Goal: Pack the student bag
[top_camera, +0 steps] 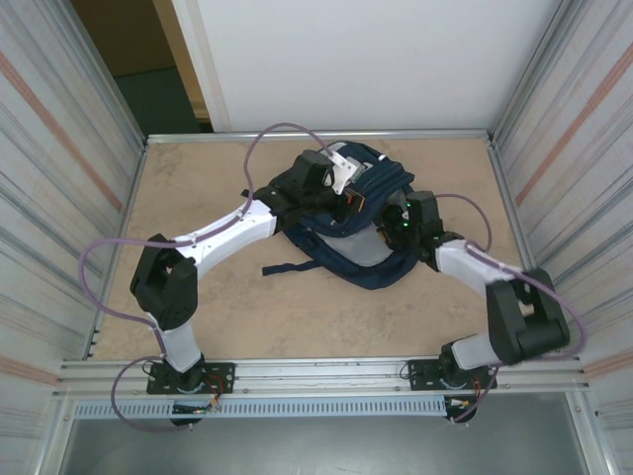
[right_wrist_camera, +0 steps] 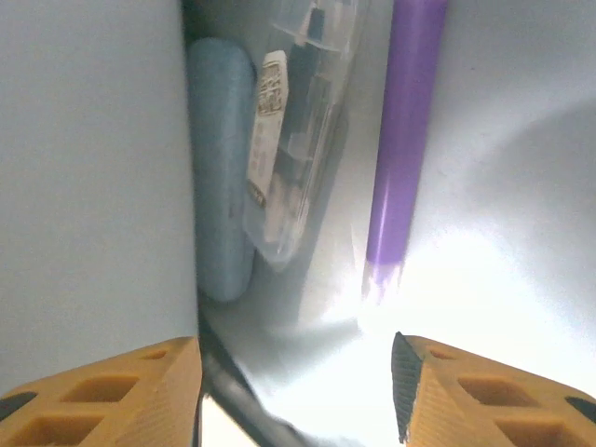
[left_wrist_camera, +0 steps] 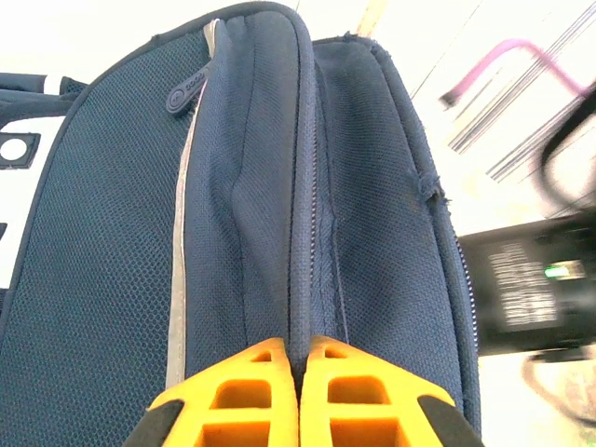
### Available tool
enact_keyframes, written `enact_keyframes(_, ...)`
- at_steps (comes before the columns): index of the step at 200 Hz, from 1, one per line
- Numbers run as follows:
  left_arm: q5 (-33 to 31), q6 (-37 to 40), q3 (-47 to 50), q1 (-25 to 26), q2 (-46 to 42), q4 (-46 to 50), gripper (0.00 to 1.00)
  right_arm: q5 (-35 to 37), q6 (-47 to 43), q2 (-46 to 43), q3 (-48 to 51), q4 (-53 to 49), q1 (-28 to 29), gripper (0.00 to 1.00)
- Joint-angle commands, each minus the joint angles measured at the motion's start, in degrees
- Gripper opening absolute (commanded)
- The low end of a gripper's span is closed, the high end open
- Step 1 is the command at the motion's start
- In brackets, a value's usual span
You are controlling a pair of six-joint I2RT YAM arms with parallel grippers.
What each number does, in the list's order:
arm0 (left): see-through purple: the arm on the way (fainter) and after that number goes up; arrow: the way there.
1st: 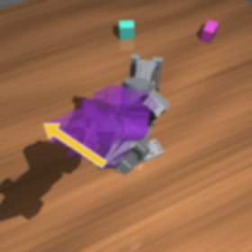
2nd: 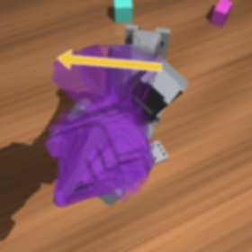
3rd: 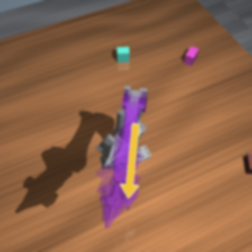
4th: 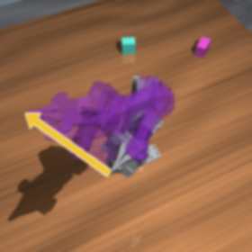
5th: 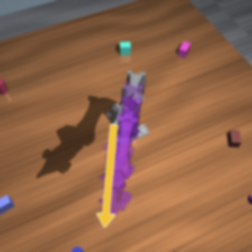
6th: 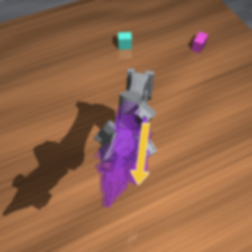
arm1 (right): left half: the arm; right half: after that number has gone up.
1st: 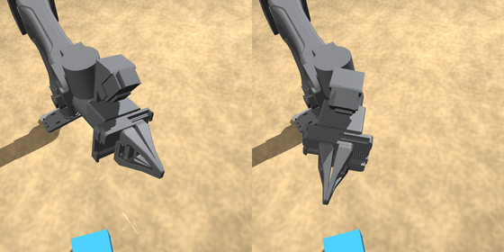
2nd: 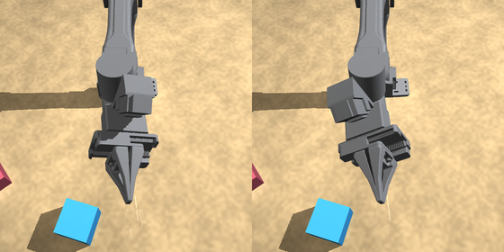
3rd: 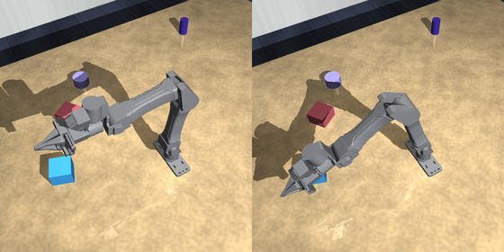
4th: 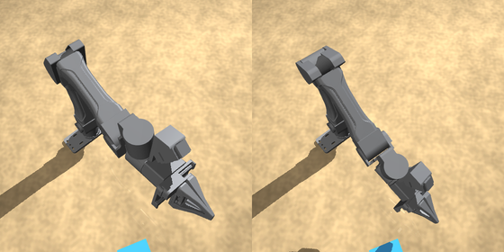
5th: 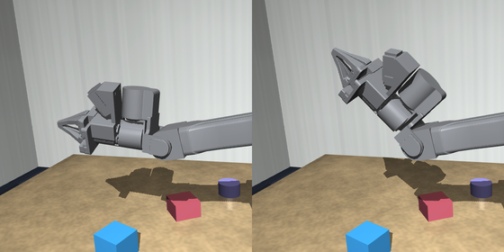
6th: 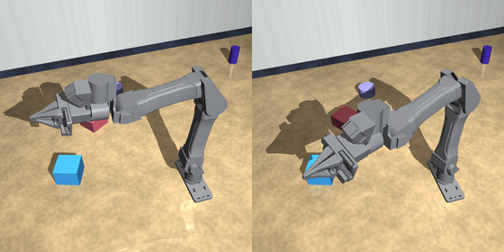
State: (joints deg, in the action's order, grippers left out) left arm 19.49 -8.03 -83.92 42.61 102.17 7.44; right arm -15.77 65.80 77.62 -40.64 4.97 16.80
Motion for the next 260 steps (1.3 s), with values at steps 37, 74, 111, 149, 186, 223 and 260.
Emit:
enact_keyframes(37, 0.3, -0.4, 3.7, 3.8, -0.9, -4.9, 0.0, 2.9, -26.1, -19.7, -0.3, -35.9, -6.4, 0.62)
enact_keyframes(74, 0.5, -5.0, 4.3, 4.3, 2.5, -5.2, 0.0, 7.6, -30.9, -29.0, -4.2, -47.5, -6.4, 0.6)
enact_keyframes(111, 0.4, -9.8, 5.4, 4.3, 2.6, -0.2, 0.17, 7.9, -32.8, -30.9, -9.8, -54.5, -4.7, 0.58)
enact_keyframes(149, -4.8, -14.9, 12.1, 3.9, -5.7, 6.3, 0.52, 10.9, -30.9, -29.5, -13.4, -58.7, 5.1, 0.58)
enact_keyframes(186, -11.1, -19.1, 18.6, -1.0, -13.0, 10.7, 0.6, 13.9, -30.6, -24.7, -13.7, -56.5, 14.1, 0.58)
enact_keyframes(223, -10.3, -22.8, 21.1, -8.6, -11.6, 8.9, 0.61, 14.2, -33.3, -17.3, -14.8, -50.5, 16.8, 0.59)
enact_keyframes(260, -9.8, -21.9, 13.8, -11.4, -2.1, 10.5, 0.61, 14.2, -34.0, -11.1, -16.9, -43.8, 18.6, 0.59)
